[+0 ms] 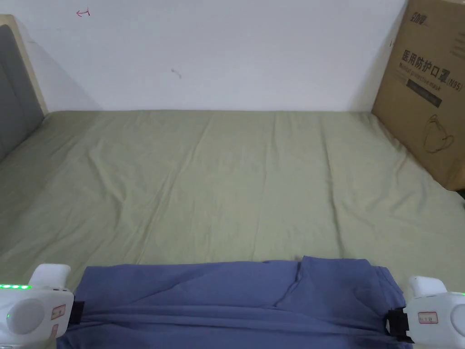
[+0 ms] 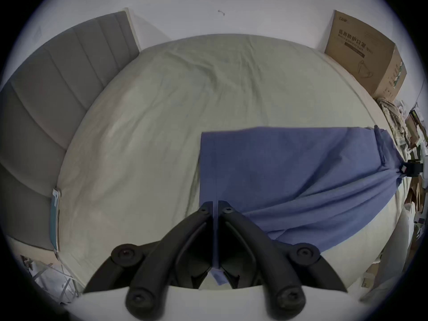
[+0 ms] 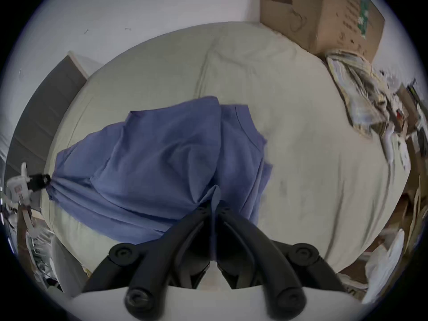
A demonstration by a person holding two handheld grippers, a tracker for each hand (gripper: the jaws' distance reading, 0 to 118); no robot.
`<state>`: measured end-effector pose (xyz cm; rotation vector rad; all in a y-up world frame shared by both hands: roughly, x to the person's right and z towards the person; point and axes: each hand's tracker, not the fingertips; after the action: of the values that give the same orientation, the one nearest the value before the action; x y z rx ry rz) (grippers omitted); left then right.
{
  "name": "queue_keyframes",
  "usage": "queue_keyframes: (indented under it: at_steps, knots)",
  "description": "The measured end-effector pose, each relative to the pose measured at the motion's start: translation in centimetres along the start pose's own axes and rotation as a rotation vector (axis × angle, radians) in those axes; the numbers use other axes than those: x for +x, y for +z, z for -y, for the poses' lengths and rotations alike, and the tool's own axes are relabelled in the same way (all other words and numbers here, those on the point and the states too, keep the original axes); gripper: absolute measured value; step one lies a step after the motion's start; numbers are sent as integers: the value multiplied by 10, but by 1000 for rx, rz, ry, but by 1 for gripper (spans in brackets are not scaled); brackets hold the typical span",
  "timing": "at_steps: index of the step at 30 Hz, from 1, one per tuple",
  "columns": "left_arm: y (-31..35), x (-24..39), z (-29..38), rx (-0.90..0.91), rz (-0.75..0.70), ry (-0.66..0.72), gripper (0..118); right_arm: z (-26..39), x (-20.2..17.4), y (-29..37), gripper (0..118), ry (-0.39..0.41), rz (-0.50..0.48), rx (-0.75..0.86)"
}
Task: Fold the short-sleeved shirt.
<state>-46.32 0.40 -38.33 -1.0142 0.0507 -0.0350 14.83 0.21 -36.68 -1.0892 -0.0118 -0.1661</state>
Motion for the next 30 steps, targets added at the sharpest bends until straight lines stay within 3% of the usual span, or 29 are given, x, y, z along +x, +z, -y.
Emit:
queue_keyframes:
  at_steps: [1,4,5,6,7,8,13,15,18,19,20,21,23,25,27,30]
  knots:
    - [4,2,1,12,-3,2,20,-1,-1,0,19,4,6,-1]
    - [11,-1,-2,43,-41,25,72,-5,-11,13,52,27,69,17]
    - [18,-1,-2,50,-40,48,80,-6,-14,18,53,48,105,36]
    - [22,-3,-3,59,-25,74,80,-7,-16,23,53,64,117,59]
    - [29,-6,-4,78,13,111,103,-11,-14,18,55,79,115,72]
    - [37,-8,-5,98,41,141,105,-13,-17,24,55,85,109,85]
    - [67,1,-6,151,141,215,102,-18,-53,56,55,140,70,177]
    - [76,8,-4,162,156,212,93,-20,-65,57,55,149,43,209]
    - [85,19,4,171,185,217,45,-15,-86,64,54,159,-11,267]
    - [85,22,9,164,210,218,14,-11,-94,62,40,166,-22,304]
    - [84,25,14,162,214,219,1,-5,-101,61,12,161,-25,323]
    - [83,27,20,148,225,228,1,1,-108,57,0,142,-24,341]
    - [78,28,30,124,205,238,0,13,-116,51,0,116,-89,302]
    - [73,25,43,108,175,286,0,23,-126,44,0,126,-74,307]
    - [73,16,52,113,233,343,0,21,-134,36,0,174,-55,295]
    - [77,7,58,119,207,348,0,25,-139,32,0,146,-78,309]
